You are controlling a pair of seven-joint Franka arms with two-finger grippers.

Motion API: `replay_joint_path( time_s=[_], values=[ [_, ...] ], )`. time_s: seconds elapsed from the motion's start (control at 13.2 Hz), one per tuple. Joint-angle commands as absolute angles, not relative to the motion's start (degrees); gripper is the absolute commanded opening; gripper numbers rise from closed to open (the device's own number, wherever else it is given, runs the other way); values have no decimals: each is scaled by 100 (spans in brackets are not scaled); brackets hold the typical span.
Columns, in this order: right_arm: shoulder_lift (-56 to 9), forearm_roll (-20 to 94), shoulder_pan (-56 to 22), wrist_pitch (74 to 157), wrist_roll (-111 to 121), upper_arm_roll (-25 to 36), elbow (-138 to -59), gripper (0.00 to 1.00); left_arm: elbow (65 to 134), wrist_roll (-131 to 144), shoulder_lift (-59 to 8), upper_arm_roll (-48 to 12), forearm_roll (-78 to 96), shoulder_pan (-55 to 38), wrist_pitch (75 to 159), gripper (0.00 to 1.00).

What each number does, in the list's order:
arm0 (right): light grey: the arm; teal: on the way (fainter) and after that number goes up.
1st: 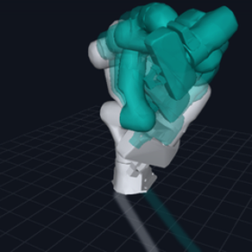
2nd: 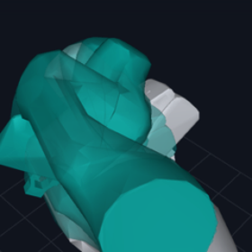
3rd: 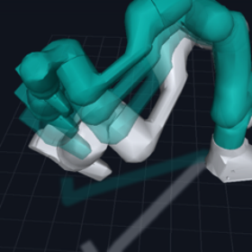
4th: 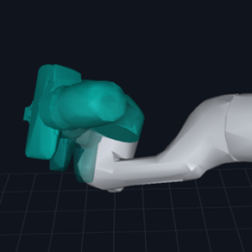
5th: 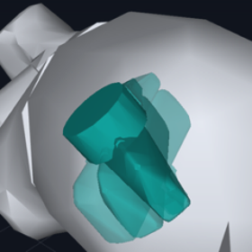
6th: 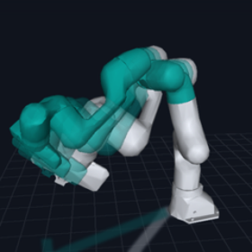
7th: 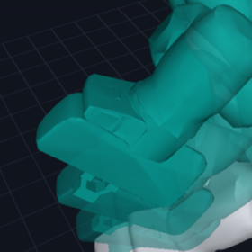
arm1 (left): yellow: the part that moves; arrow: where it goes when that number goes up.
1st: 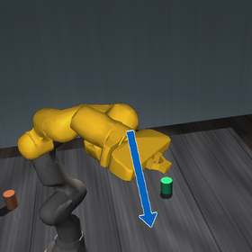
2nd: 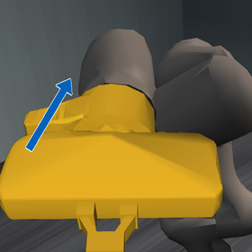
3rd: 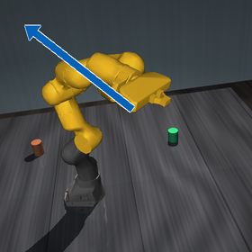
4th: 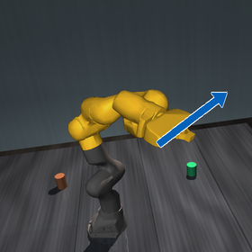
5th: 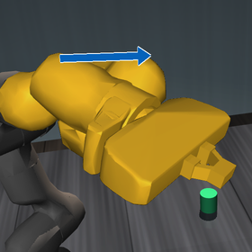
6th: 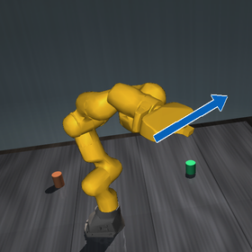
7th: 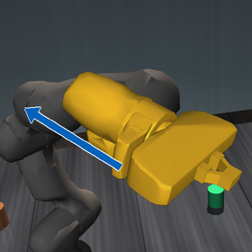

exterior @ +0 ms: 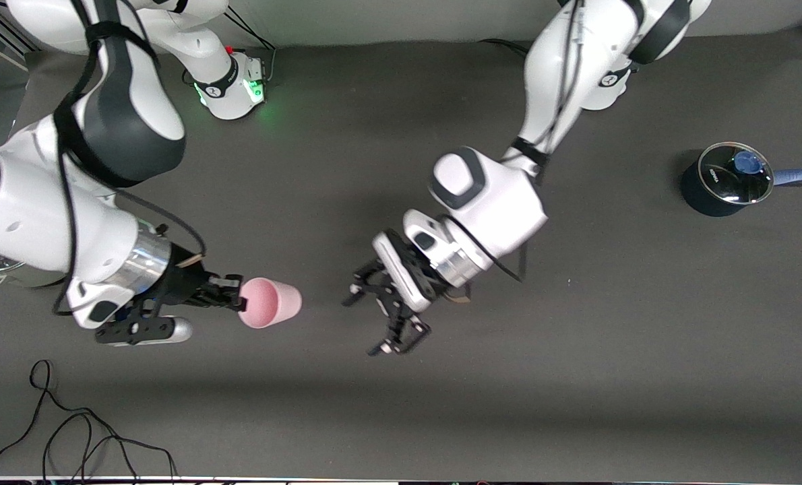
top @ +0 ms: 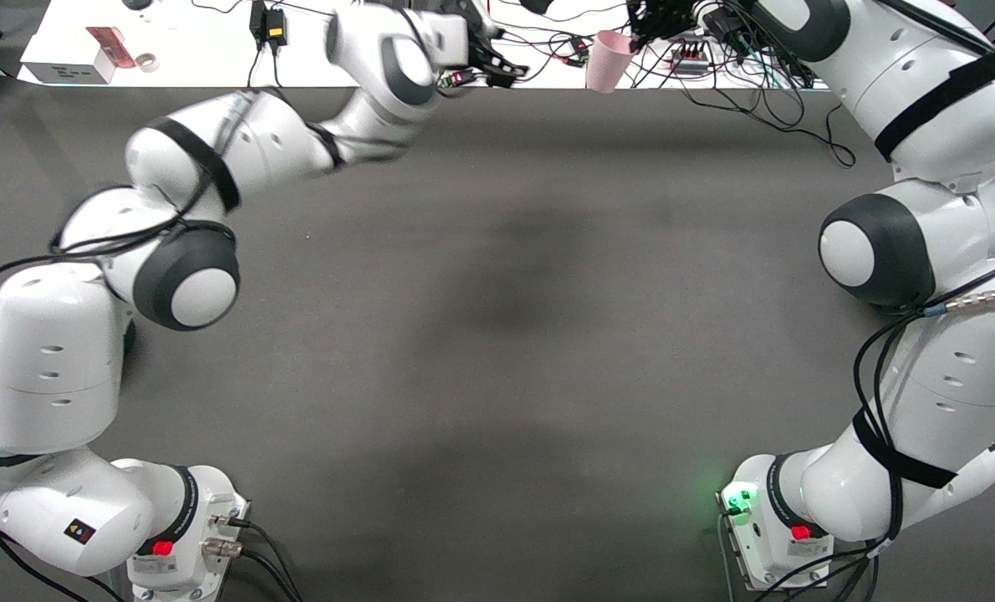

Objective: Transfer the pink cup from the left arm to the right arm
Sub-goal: 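Open the left gripper and withdraw it while the right gripper pulls cup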

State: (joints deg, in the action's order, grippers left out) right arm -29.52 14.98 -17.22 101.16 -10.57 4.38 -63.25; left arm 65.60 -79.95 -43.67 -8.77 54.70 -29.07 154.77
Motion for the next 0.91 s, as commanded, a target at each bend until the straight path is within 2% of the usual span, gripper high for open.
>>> replay_joint_path(
  time_s=[0.0, 0.15, 0.38, 0.61, 0.83],
  values=[
    [-2865, 1117, -1705, 10011, -564, 431, -6319, 0, 6759, -7404, -3561, 172, 4689, -2865, 13131, 100],
    [-2865, 959, -1600, 10011, -160, 431, -6337, 0, 6653, -6762, -3053, 465, 3871, -2830, 11670, 100],
    [-2787, 423, -1573, 9889, 919, 605, -6529, 0, 6636, -5655, -2331, 686, 2615, -2777, 9981, 100],
    [-2672, 448, -1556, 9826, 2008, 1289, -6916, 0, 6636, -4287, -1830, 703, 1804, -2760, 8854, 100],
    [-2646, 492, -1434, 9940, 3134, 1976, -7224, 0, 6636, -1915, -1565, 703, 1205, -2769, 8141, 100]
  ],
)
